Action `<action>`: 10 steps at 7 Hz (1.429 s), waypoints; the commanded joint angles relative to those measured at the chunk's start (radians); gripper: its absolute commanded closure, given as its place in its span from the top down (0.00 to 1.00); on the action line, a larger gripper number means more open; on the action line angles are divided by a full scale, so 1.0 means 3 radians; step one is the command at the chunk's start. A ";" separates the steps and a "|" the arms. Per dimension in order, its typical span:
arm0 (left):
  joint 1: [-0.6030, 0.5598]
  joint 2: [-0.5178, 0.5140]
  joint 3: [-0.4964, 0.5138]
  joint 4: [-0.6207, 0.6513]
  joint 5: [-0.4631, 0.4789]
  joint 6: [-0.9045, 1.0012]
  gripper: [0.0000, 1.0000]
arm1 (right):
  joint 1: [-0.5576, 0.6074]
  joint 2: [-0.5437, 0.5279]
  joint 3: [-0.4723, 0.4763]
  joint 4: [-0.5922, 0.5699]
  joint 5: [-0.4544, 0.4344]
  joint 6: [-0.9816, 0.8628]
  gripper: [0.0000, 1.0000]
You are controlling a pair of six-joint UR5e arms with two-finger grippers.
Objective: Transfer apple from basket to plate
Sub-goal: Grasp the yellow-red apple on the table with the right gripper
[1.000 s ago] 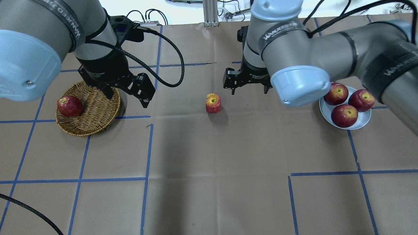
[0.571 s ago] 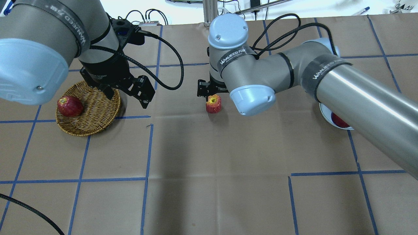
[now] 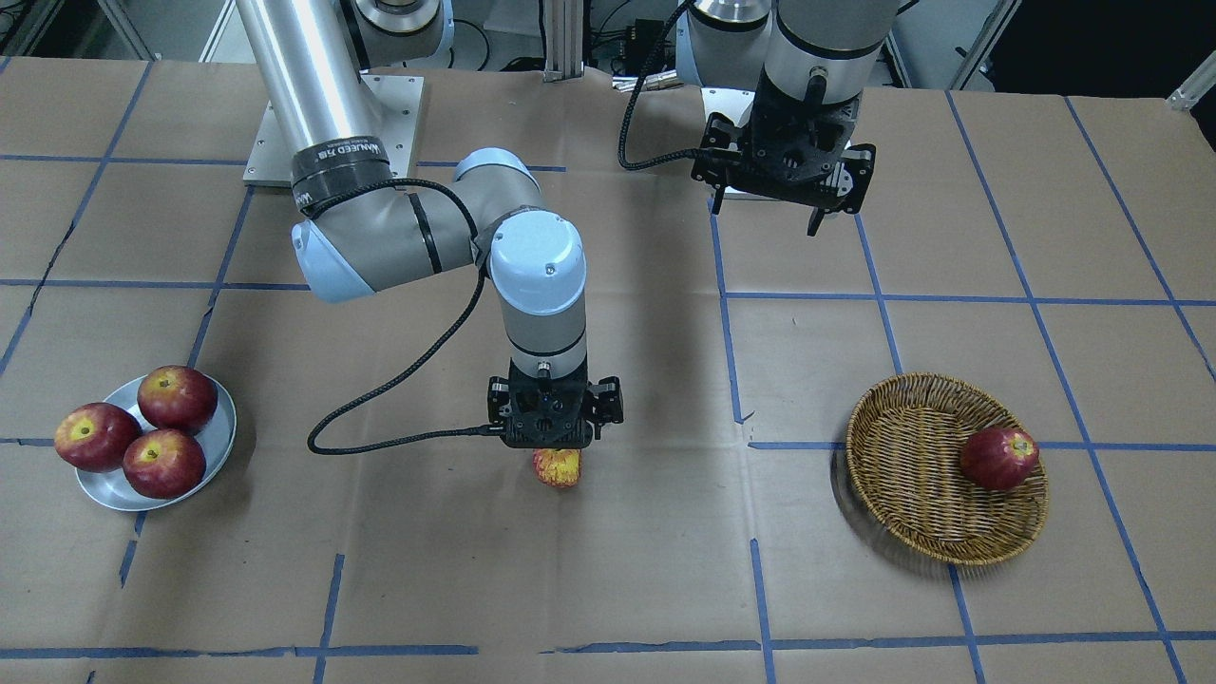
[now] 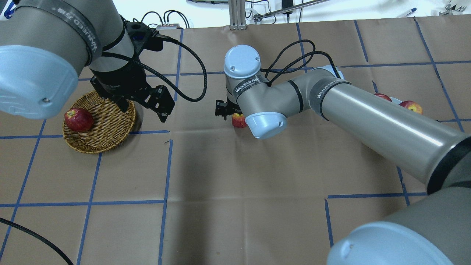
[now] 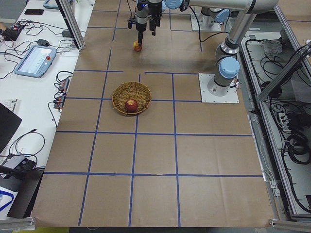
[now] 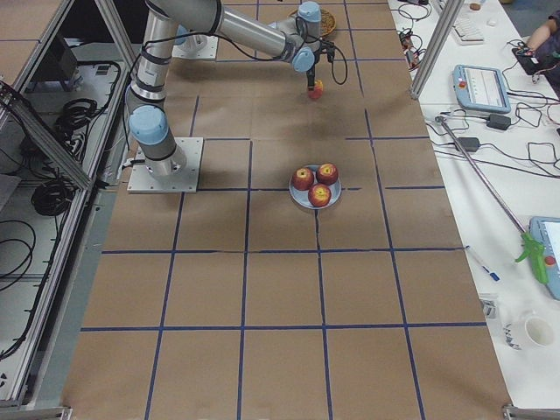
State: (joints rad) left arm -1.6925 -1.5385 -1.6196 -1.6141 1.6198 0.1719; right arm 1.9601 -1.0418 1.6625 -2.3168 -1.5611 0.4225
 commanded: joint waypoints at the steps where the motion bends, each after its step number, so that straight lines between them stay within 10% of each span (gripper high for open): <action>1: 0.0017 0.0005 0.0009 0.0006 -0.0005 0.0000 0.99 | -0.0009 0.0204 0.0001 -0.0212 -0.0002 0.0003 1.00; 2: 0.0017 0.0020 0.0004 -0.0009 0.0005 0.0000 0.99 | -0.0024 0.0251 -0.0004 -0.0218 0.0003 0.0003 0.98; 4: 0.0017 0.0020 0.0004 -0.0004 0.0000 0.0000 0.99 | -0.0034 0.0216 -0.0014 -0.0229 0.0003 -0.0002 0.59; 10: 0.0099 0.0035 0.0020 -0.0004 0.0005 0.0000 0.99 | -0.0763 -0.0657 -0.0281 0.1222 -0.0124 -0.0770 0.51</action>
State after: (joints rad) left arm -1.6643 -1.5289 -1.6117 -1.6153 1.6226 0.1718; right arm 1.8306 -1.1606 1.5567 -2.0446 -1.5996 0.3154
